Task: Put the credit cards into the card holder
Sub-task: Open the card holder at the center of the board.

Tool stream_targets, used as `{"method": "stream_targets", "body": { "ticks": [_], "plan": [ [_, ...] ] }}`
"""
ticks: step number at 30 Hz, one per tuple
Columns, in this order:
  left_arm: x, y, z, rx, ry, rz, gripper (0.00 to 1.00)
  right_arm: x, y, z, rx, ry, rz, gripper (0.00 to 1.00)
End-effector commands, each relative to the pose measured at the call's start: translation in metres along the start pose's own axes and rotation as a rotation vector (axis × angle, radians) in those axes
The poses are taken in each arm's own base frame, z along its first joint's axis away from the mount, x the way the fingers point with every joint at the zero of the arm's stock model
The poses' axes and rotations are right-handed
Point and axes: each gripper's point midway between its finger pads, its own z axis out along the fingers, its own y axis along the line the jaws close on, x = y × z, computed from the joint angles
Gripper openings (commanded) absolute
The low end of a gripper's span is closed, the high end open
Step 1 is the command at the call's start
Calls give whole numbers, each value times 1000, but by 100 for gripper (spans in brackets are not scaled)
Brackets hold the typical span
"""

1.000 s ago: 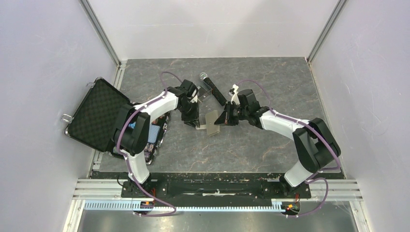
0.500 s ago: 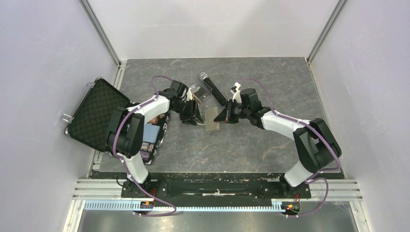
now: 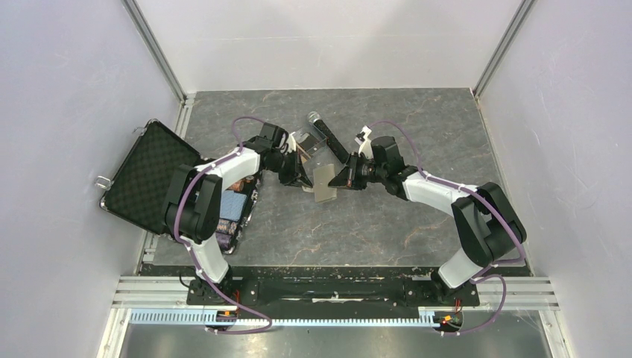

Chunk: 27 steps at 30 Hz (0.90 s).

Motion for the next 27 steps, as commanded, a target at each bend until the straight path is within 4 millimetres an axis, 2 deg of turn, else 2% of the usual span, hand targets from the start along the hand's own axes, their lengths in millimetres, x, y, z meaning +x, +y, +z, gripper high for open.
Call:
{"method": "stream_targets", "body": {
  "ticks": [1, 4, 6, 12, 15, 17, 20, 27],
  "plan": [
    [-12, -20, -16, 61, -62, 28, 2, -10, 17, -6, -65, -34, -33, 0],
    [-21, -28, -29, 77, -100, 54, 2, -10, 15, -8, -64, -35, -40, 0],
    [-28, -38, -41, 94, -132, 81, 2, -12, 17, -10, -71, -38, -58, 7],
    [-47, -76, -89, 111, -186, 268, 2, -32, 17, -29, -41, -81, -192, 50],
    [-49, -88, -112, 87, -186, 388, 2, -54, 11, -50, 22, -137, -280, 67],
    [-48, -93, -123, 77, -177, 452, 2, -68, 15, -63, 22, -185, -346, 74],
    [-41, -102, -136, 100, -153, 515, 2, -84, 28, -77, -1, -229, -452, 81],
    [-23, -116, -150, 171, -108, 602, 2, -88, 59, -80, -115, -199, -573, 87]
  ]
}}
